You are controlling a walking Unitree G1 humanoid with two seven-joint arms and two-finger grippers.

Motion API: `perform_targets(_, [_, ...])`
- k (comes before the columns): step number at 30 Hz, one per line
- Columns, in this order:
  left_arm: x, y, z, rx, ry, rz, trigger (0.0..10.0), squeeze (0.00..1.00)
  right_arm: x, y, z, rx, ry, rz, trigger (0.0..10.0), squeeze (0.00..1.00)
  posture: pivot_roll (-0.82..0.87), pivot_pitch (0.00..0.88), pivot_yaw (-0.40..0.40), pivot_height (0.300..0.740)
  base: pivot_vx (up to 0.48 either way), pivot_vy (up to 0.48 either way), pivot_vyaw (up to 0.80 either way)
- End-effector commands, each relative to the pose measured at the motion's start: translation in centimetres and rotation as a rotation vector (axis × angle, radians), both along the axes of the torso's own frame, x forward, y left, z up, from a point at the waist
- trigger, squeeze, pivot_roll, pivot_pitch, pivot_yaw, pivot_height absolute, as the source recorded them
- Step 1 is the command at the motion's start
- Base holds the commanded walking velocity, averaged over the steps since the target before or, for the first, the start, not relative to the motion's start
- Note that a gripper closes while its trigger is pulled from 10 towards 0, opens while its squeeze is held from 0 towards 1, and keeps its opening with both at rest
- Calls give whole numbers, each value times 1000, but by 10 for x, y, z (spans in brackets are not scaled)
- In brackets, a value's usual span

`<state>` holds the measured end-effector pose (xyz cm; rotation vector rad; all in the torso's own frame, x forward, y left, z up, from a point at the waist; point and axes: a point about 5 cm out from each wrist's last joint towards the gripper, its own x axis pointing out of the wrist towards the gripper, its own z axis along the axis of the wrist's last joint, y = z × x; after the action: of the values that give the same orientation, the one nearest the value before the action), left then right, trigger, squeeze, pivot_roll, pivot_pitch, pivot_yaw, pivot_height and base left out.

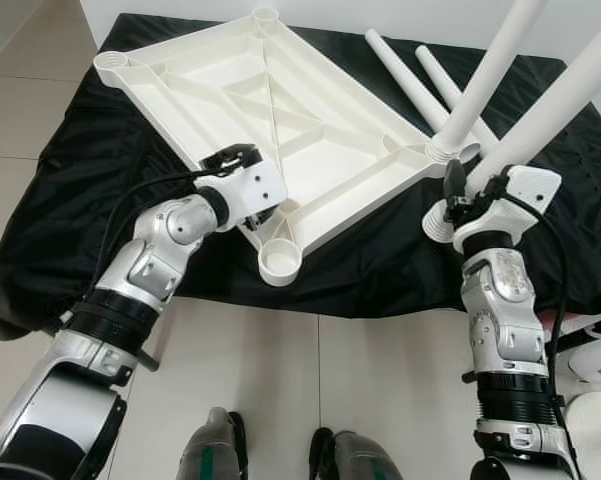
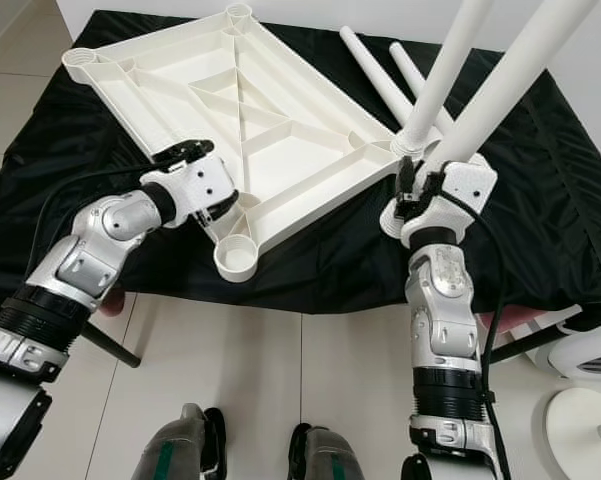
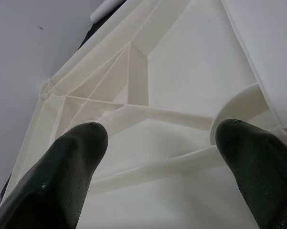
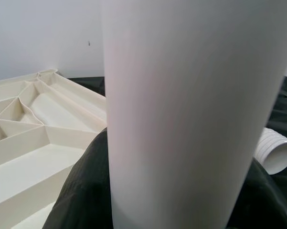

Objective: Building children table

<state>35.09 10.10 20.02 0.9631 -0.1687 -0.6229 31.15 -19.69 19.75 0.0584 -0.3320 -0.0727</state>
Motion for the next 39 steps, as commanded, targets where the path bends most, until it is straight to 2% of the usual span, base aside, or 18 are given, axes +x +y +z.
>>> perform_targets(1, [-6,-6,-6,24,19,-37,10000,0,0,2,0,2,-14,2,10000,0,45,161,-36,740,0,0,0])
perform_targets(6, [-13,-12,-9,34,35,-77,10000,0,-1,1,0,6,-18,-2,10000,0,42,163,-34,740,0,0,0])
perform_targets(8, [-20,-20,-13,43,54,-122,10000,0,-2,-1,1,10,-25,-7,10000,0,38,162,-33,740,0,0,0])
perform_targets(12, [-22,-23,-15,59,64,-140,10000,0,-2,-2,2,11,-30,-9,10000,0,36,162,-32,740,0,0,0])
perform_targets(13, [-24,-25,-18,92,73,-160,10000,0,-2,-3,3,13,-34,-12,10000,0,36,162,-30,740,0,0,0])
perform_targets(16, [-24,-26,-19,112,71,-169,10000,0,-2,-4,3,14,-37,-14,10000,0,36,163,-29,740,0,0,0])
perform_targets(18, [-21,-25,-17,102,64,-150,10000,0,-3,-4,4,15,-39,-15,10000,0,34,164,-25,740,0,0,0])
perform_targets(20, [-16,-21,-8,77,61,-115,10000,0,-3,-4,5,17,-43,-18,10000,0,32,162,-23,740,0,0,0])
perform_targets(25, [-14,-13,-3,98,53,-104,10000,0,-4,-5,5,20,-44,-22,10000,0,32,164,-22,740,0,0,0])
perform_targets(28, [-7,6,13,115,15,-41,10000,0,-5,-6,3,23,-42,-25,10000,0,42,161,-21,740,0,0,0])
perform_targets(31, [-1,16,20,121,-3,8,10000,0,-4,-5,2,26,-40,-22,10000,0,45,158,-22,740,0,0,0])
perform_targets(37, [1,20,20,125,4,27,10000,0,-3,-1,3,35,-50,1,10000,0,47,152,-24,740,0,0,0])
perform_targets(39, [-1,17,14,154,11,9,10000,0,-4,2,4,36,-56,23,10000,0,46,147,-28,740,0,0,0])
